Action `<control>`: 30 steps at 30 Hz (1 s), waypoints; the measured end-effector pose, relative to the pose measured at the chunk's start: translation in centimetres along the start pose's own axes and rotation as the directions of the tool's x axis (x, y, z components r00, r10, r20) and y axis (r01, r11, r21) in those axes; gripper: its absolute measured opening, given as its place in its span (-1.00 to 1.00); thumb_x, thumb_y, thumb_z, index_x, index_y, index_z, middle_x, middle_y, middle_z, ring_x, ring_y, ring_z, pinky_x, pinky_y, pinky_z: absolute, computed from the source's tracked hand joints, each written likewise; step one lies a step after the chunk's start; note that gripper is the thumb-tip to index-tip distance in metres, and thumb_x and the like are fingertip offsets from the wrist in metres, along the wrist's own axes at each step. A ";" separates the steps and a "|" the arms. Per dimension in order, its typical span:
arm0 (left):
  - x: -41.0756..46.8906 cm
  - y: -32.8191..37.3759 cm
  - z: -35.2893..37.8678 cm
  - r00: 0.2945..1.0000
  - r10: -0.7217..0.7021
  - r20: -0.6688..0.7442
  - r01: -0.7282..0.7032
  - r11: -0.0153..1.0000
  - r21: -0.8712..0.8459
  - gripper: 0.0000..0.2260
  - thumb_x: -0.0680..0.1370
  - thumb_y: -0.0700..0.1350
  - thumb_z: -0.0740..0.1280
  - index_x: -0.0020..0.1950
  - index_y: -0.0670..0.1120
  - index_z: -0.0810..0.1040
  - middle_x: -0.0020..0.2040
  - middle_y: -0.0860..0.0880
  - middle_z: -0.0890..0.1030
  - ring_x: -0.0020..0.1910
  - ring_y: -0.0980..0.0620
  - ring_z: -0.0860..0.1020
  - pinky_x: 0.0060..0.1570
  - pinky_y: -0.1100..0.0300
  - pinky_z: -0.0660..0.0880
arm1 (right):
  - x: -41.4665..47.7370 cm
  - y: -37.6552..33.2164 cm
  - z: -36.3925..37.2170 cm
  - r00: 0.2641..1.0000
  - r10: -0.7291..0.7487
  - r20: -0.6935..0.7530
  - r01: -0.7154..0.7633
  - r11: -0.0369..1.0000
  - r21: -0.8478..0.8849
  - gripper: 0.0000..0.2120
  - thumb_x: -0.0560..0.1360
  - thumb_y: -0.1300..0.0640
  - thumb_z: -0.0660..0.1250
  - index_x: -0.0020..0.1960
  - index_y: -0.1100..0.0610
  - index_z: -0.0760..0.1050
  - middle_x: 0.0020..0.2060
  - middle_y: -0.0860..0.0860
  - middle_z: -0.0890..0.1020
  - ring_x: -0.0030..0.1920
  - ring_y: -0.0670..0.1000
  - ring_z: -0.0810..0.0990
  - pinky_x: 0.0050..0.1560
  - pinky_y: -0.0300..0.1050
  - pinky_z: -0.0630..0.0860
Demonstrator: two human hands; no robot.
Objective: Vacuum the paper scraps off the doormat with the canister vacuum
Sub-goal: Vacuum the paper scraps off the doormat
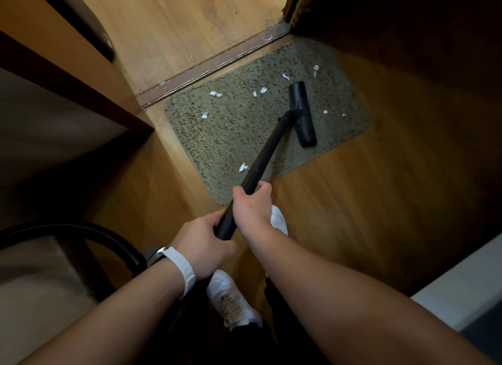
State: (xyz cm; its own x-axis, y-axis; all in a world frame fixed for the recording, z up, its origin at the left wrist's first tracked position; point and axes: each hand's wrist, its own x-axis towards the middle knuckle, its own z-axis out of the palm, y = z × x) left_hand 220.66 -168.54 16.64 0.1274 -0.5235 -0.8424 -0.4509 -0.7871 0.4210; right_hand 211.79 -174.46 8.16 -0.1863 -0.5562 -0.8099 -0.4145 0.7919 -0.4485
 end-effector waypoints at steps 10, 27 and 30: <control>0.8 1.0 0.2 1.000 0.023 0.010 -0.023 1.000 -0.014 -0.49 0.38 -0.14 0.39 0.25 0.30 0.46 -0.28 0.06 0.63 -0.44 0.13 0.54 -0.48 0.36 0.40 | 1.3 -0.8 -1.0 1.000 -0.010 0.025 0.011 0.998 -0.055 -0.49 0.47 0.00 0.37 0.33 0.08 0.27 0.15 0.09 0.56 0.00 0.10 0.63 0.08 0.07 0.61; 1.8 1.1 -1.5 0.996 0.015 0.090 -0.009 0.998 -0.064 -0.78 0.37 -0.10 0.32 -0.01 -0.01 0.58 -0.42 -0.03 0.54 -0.46 -0.03 0.49 -0.40 0.15 0.43 | 0.1 -4.6 -1.4 0.998 0.017 0.054 -0.002 0.965 -0.263 -0.48 0.56 0.00 0.31 0.41 0.18 0.21 0.30 0.17 0.48 0.16 0.21 0.57 -0.04 -0.08 0.45; 2.2 0.8 -2.2 0.995 0.020 0.102 -0.014 0.998 -0.062 -0.76 0.37 -0.10 0.32 0.02 -0.03 0.57 -0.42 -0.04 0.52 -0.46 -0.04 0.47 -0.40 0.14 0.40 | -0.4 -5.1 -0.8 0.999 0.014 0.053 0.000 0.967 -0.253 -0.49 0.55 -0.01 0.30 0.38 0.16 0.22 0.22 0.15 0.52 0.08 0.19 0.59 0.03 0.02 0.58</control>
State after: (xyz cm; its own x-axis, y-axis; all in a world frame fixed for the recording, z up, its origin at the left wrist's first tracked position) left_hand 222.56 -171.01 15.88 0.0274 -0.5031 -0.8638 -0.3971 -0.7985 0.4525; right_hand 213.30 -178.51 11.08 -0.1445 -0.5313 -0.8348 -0.6267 0.7020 -0.3383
